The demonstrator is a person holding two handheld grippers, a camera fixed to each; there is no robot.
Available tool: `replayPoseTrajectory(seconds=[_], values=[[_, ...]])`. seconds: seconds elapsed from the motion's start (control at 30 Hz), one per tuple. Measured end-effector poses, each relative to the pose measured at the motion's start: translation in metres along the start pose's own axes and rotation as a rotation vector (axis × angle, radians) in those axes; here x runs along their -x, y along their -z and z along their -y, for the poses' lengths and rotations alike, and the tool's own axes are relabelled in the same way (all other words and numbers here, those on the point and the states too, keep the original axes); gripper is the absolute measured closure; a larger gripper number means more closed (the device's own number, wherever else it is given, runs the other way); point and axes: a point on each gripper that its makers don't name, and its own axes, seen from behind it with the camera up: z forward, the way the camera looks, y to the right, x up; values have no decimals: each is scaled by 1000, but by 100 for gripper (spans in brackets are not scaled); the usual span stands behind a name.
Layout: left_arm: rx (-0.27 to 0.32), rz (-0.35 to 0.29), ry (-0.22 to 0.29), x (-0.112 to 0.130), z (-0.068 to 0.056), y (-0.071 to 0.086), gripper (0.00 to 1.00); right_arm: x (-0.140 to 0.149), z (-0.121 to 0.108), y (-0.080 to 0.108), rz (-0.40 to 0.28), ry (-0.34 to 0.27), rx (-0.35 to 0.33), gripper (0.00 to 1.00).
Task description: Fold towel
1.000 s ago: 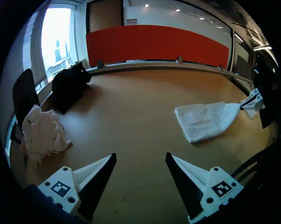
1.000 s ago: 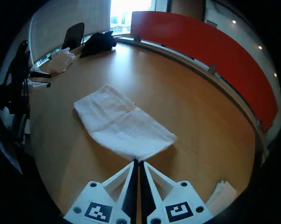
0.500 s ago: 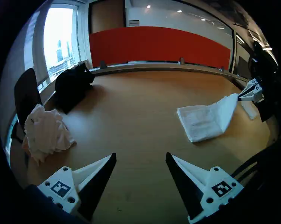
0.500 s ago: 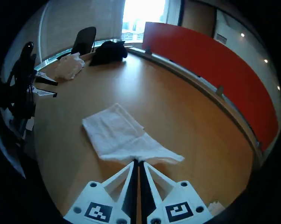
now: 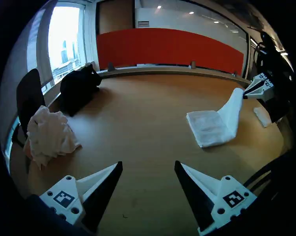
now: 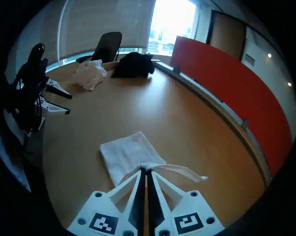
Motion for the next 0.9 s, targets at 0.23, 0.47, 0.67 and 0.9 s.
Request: replayPoseTrajectory(seconds=[0.23, 0.47, 0.67, 0.9], values=[[-12, -4, 13, 2, 5, 5, 1, -9, 12, -12, 6, 35, -43, 97], [-28, 0, 26, 9, 10, 13, 2, -16, 31, -37, 30, 87, -112, 97], [-47, 7, 34, 16, 13, 21, 1, -17, 57, -70, 62, 124, -191, 97], [-70, 16, 45, 25, 18, 28, 2, 4, 93, -116, 133, 130, -286, 97]])
